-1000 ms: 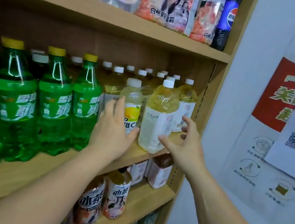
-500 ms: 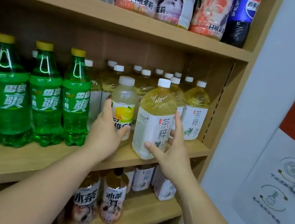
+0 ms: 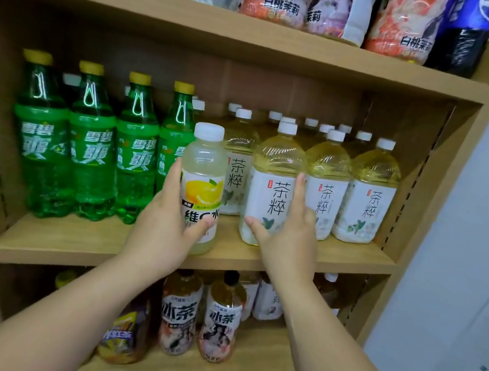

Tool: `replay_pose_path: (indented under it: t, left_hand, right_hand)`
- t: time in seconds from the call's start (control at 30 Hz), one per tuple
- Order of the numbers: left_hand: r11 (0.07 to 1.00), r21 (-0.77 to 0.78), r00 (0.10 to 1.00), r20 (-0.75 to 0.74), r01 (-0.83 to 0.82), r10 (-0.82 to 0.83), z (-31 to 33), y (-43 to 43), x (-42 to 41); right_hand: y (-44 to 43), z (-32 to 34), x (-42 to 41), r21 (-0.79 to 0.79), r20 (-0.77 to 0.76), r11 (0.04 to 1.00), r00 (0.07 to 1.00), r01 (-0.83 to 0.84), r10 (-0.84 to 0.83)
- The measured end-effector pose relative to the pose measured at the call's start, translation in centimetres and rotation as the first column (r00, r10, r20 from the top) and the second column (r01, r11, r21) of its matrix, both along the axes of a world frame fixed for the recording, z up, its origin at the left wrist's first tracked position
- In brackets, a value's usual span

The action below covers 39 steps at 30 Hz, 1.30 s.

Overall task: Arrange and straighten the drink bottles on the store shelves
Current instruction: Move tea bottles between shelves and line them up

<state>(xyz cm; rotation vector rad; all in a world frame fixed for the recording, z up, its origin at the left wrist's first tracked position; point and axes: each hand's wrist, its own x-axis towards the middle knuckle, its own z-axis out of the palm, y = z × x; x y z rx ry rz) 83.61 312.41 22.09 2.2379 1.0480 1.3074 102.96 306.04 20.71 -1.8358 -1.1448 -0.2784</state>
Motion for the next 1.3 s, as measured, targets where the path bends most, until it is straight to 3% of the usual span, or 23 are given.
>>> replay_pose_path:
  t: [0.23, 0.4, 0.53, 0.8, 1.0, 1.17, 1.3]
  left_hand:
    - [1.0, -0.012, 1.0, 0.0, 0.01, -0.01, -0.3, 0.3, -0.5]
    - [1.0, 0.004, 1.0, -0.008, 0.011, -0.011, -0.4, 0.5, -0.4]
    - [1.0, 0.003, 1.0, -0.018, 0.009, -0.009, -0.5, 0.7, -0.3]
    - [1.0, 0.001, 0.999, -0.037, 0.027, -0.027, -0.1, 0.5, 0.8]
    - [0.999, -0.015, 0.999, -0.012, 0.035, -0.035, -0.2, 0.4, 1.3]
    - [0.995, -0.074, 0.997, -0.007, 0.071, -0.072, -0.3, 0.4, 1.1]
    - [0.986, -0.105, 0.991, 0.056, 0.129, -0.123, -0.1, 0.0, 0.6]
  right_hand:
    - [1.8, 0.1, 0.5, -0.015, 0.085, 0.986, 0.982, 0.168, -0.166]
    - [2.1, -0.5, 0.9, 0.046, 0.321, 0.963, 0.909, 0.265, -0.266]
    - [2.5, -0.1, 1.7, -0.077, 0.284, 0.979, 0.946, 0.188, -0.159]
    - [2.1, -0.7, 2.2, -0.078, 0.19, 0.98, 0.968, 0.182, -0.164]
    - [2.1, -0.2, 2.8, -0.121, 0.373, 0.986, 0.926, 0.117, -0.064]
    - [1.3, 0.8, 2.7, -0.206, 0.286, 0.977, 0.958, 0.056, 0.005]
    - [0.1, 2.0, 0.7, -0.015, 0.23, 0.997, 0.97, -0.081, 0.082]
